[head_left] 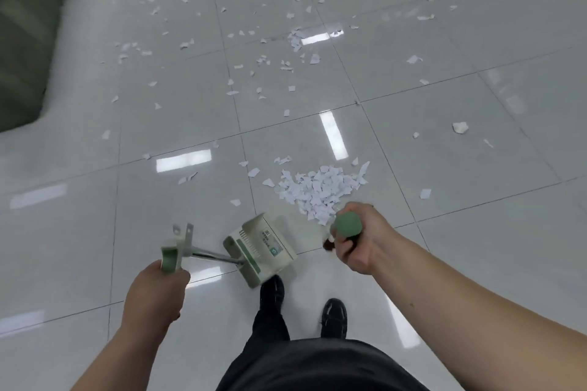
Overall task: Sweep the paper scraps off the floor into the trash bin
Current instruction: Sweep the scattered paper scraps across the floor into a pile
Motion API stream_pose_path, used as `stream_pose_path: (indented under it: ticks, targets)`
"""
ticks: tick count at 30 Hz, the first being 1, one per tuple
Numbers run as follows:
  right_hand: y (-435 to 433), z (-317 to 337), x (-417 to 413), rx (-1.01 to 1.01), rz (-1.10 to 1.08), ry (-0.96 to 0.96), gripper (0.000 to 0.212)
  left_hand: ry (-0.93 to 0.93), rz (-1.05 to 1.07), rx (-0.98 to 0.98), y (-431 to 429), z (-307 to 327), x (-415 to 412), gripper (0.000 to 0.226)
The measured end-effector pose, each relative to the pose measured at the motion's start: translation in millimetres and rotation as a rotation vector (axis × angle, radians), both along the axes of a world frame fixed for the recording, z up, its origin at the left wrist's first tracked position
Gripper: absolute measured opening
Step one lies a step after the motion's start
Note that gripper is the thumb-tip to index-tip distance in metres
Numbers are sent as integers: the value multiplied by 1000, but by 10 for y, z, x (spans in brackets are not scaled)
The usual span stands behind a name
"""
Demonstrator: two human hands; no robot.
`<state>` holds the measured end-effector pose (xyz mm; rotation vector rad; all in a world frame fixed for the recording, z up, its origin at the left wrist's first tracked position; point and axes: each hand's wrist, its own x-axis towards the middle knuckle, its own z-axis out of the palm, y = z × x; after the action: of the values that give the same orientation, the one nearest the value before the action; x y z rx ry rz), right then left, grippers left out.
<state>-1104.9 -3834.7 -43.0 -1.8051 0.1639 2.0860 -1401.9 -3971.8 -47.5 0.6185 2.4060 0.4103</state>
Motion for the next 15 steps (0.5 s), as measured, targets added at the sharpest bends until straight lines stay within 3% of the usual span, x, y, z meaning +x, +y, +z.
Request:
stream_pose_path:
  ticks: [7, 15]
  targets:
    - [151, -48, 12, 106, -26, 92, 6, -19, 133, 33, -584, -18, -89, 13]
    - [-477, 119, -396, 170, 405, -49, 15, -29, 235, 12, -1263, -186, -320, 8]
